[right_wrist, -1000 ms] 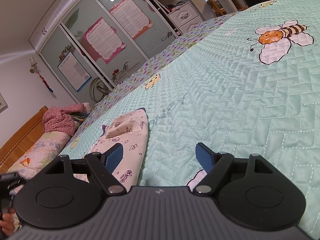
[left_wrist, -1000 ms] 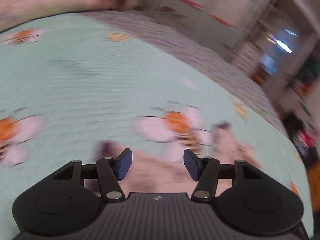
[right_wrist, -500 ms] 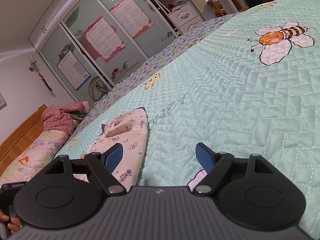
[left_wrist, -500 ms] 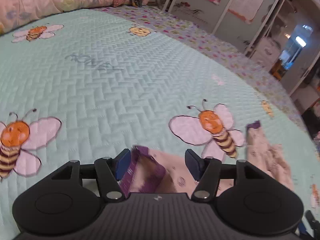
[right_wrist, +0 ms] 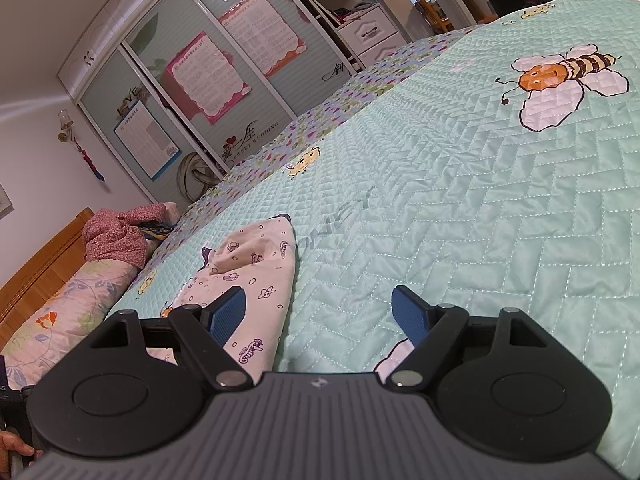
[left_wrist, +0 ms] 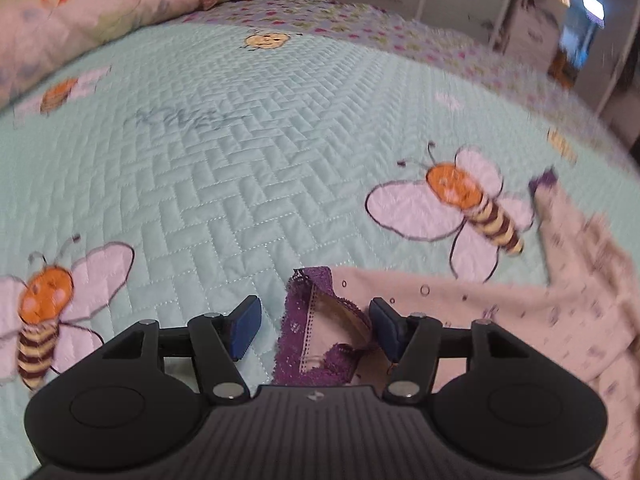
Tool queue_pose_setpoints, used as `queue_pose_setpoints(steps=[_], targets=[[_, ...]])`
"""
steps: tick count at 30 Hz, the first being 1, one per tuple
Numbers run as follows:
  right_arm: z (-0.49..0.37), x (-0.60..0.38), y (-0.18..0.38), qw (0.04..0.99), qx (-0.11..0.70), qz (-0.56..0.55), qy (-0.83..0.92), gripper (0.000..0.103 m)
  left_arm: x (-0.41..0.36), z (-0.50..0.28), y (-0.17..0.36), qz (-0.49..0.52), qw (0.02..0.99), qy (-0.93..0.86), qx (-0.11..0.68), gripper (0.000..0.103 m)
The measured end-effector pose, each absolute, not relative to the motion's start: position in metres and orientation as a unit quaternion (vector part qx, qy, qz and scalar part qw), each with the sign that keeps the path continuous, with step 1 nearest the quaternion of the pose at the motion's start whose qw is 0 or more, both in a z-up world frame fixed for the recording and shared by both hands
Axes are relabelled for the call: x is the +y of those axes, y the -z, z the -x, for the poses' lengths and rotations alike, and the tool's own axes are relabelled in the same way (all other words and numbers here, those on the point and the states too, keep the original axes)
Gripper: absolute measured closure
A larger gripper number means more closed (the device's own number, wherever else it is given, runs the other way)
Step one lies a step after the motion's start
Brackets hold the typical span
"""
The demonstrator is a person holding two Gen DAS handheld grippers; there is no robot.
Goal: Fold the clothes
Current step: 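Grasp the purple lace cuff with the left gripper and hold it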
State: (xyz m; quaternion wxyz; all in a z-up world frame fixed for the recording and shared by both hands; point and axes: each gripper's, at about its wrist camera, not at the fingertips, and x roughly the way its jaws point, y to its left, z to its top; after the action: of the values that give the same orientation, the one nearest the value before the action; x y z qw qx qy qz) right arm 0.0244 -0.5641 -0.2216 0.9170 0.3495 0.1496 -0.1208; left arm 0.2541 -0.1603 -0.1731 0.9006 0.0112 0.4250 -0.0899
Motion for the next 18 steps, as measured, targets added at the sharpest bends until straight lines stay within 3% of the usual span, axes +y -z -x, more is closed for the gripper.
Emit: queue_pose_setpoints(steps=[4, 7, 10, 18], targets=[[-0.024, -0.563, 0.222, 0.917, 0.149, -0.350, 0.121, 0.022, -0.176, -0.252, 0.173, -0.048, 0.901, 0.082, 0.422, 0.058], [-0.024, -0.563, 0.222, 0.917, 0.149, -0.351, 0.120, 0.022, -0.188, -0.248, 0.173, -0.069, 0.900, 0.091, 0.420, 0.087], [-0.024, -0.564, 0.222, 0.917, 0.149, -0.351, 0.121, 0.022, -0.201, -0.245, 0.174, -0.095, 0.898, 0.091, 0.420, 0.098], [-0.025, -0.564, 0.222, 0.917, 0.149, -0.351, 0.120, 0.022, -0.213, -0.242, 0.174, -0.126, 0.896, 0.080, 0.417, 0.100]])
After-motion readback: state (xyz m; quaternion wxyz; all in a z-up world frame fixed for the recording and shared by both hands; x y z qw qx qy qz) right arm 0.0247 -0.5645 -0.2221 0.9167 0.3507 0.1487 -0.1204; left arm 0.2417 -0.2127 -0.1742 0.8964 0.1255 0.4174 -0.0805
